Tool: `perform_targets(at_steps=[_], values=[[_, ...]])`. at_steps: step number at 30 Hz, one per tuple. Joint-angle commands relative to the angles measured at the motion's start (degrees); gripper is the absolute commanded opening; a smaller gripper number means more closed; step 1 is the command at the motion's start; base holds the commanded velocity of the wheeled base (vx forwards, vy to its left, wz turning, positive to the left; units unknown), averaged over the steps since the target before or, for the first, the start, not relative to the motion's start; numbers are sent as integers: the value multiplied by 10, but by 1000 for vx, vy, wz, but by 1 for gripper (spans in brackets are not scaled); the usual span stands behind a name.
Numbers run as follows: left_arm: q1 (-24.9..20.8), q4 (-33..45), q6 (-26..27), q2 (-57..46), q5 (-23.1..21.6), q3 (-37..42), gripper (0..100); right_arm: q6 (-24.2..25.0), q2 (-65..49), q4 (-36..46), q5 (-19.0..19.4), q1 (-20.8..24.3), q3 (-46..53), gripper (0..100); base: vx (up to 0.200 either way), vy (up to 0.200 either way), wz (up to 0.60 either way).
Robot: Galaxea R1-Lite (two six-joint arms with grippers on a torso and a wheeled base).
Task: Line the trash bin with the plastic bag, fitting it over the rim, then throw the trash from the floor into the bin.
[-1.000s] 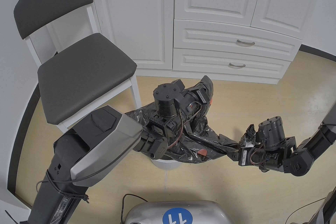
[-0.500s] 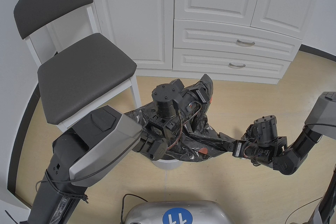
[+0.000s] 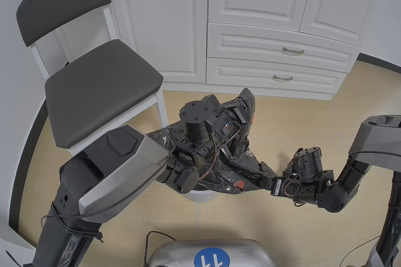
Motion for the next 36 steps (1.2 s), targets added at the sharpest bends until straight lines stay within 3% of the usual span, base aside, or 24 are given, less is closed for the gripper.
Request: perform_targets(at_steps=[1, 9, 36], values=[[1, -2, 0, -7, 0, 4, 0, 2, -2, -7, 2, 3, 1, 100, 0, 0, 0], [-2, -14, 0, -19, -1, 27, 0, 13, -4, -94, -4, 2, 7, 100, 0, 0, 0], [-3, -31, -1, -35, -1, 47, 0, 36, 80, -96, -7, -11, -41, 100, 0, 0, 0]])
